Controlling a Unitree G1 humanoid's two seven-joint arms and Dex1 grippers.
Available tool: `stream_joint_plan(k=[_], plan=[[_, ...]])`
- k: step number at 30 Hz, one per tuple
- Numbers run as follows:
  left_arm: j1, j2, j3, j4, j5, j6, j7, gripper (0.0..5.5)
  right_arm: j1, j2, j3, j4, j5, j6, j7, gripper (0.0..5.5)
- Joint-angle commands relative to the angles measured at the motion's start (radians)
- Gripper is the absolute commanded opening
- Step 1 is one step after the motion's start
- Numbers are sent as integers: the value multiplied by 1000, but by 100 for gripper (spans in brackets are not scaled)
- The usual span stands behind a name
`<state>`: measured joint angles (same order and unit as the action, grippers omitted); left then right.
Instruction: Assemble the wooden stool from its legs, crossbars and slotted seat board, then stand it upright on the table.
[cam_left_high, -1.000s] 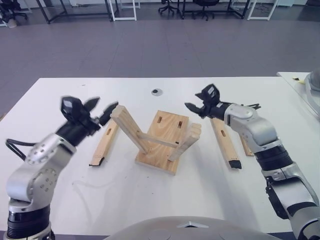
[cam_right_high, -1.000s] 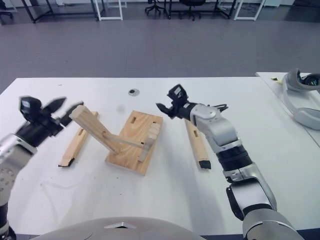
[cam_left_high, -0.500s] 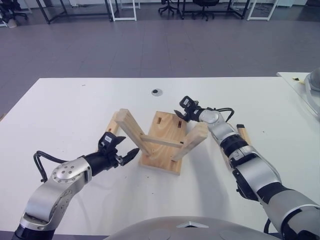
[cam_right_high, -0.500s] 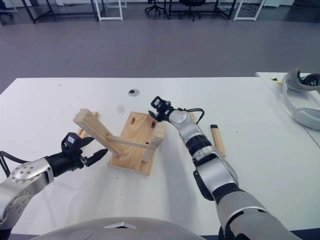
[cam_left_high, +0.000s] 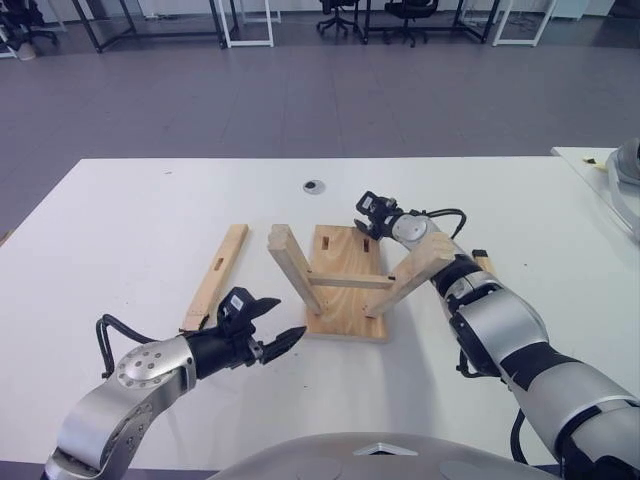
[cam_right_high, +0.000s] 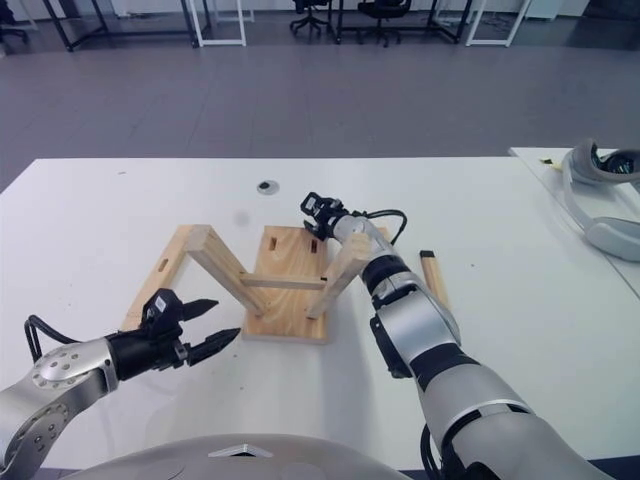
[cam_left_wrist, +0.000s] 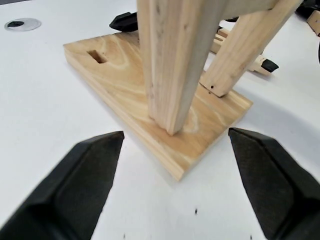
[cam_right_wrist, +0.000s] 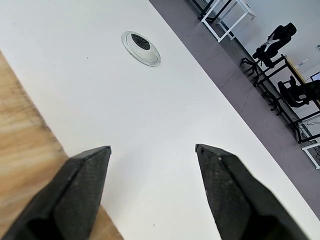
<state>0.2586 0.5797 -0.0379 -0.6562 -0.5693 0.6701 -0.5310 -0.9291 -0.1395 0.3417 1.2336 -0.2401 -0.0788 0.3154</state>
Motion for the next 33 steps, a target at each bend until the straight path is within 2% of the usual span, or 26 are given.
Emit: stream_joint_plan(k=[1, 7, 11, 15, 20, 25, 28, 33], plan=[[-125, -120, -36, 114, 51, -12, 98, 385, 49, 35, 10, 30, -27, 40, 57, 318], [-153, -214, -94, 176, 97, -29, 138, 385, 63, 34, 23, 32, -44, 54, 108, 318], [-96, -155, -50, 194, 138, -65, 117, 385, 87, -16, 95, 4, -105, 6, 256, 318], [-72, -79, 34, 267, 136, -141, 33, 385, 110, -155, 187, -96, -159, -69, 517, 318], [-149, -38, 92, 450, 153, -303, -80, 385, 162, -366, 189, -420, -36, -24, 941, 318], [-206, -3, 81, 594, 237, -441, -124, 385, 291, -457, 157, -802, 108, 159, 1153, 318], [-143, 20, 119, 491, 217, -437, -150, 385, 298, -439, 113, -871, 104, 222, 1058, 318], [55, 112, 266, 226, 116, -300, -199, 385, 245, -367, 96, -684, 9, 137, 781, 318]])
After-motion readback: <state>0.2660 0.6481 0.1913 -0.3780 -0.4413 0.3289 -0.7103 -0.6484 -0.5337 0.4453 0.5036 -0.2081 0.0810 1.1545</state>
